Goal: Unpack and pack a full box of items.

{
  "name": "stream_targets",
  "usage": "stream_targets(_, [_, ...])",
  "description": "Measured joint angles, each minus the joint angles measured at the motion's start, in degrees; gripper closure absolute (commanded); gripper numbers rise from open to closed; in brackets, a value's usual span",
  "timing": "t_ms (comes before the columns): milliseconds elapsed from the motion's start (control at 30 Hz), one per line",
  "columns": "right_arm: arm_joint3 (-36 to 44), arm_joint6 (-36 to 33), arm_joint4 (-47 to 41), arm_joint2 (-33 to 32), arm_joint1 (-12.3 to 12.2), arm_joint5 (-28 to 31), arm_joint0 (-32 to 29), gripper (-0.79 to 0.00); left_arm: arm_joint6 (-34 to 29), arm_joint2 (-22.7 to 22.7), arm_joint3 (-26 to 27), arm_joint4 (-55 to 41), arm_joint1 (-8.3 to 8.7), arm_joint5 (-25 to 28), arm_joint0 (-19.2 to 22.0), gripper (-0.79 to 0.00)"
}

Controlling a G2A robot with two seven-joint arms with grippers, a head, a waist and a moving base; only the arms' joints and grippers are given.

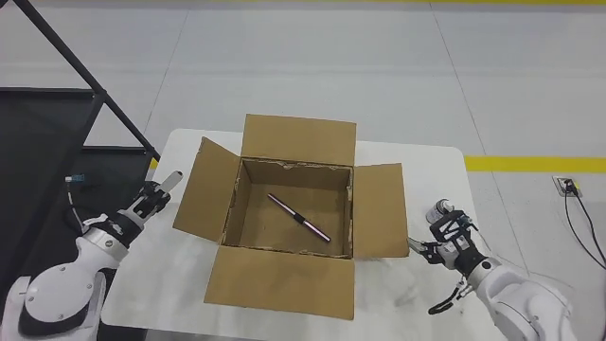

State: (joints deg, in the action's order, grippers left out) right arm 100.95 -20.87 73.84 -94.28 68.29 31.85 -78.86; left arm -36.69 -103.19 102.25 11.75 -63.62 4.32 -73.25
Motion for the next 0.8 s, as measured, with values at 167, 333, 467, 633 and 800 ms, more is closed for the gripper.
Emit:
stream_targets(167, [-4.19,2.88,-6.54,-1.77,-0.35,3.81,1.51,-0.785,0.31,-0.89,-1.16,0.07,0.31,-0.51,0.35,-0.785])
stream_targets(333, [-7.98,3.12,-15.97,-4.25,-0.85,8.49,2.63,-0.785,0.32,-0.36,-0.76,0.03,0.48,-0.52,0.41,-0.785])
stream_targets(467, [-11.4,-1.83,-22.01,-4.68,-1.56,15.12,5.17,-0.785,-1.17,0.48,-0.7,-0.03,0.68,0.4,0.2,-0.785])
stream_targets(633, [-11.31,-1.13,-21.58,-4.66,-1.55,14.86,5.08,-0.785,-1.99,0.77,-1.29,0.03,0.92,0.16,0.25,-0.785])
stream_targets(800, [-9.96,2.11,-18.24,-3.85,-1.69,16.12,3.56,-0.785,-3.19,1.72,-1.52,0.98,1.2,-0.44,0.98,-0.785])
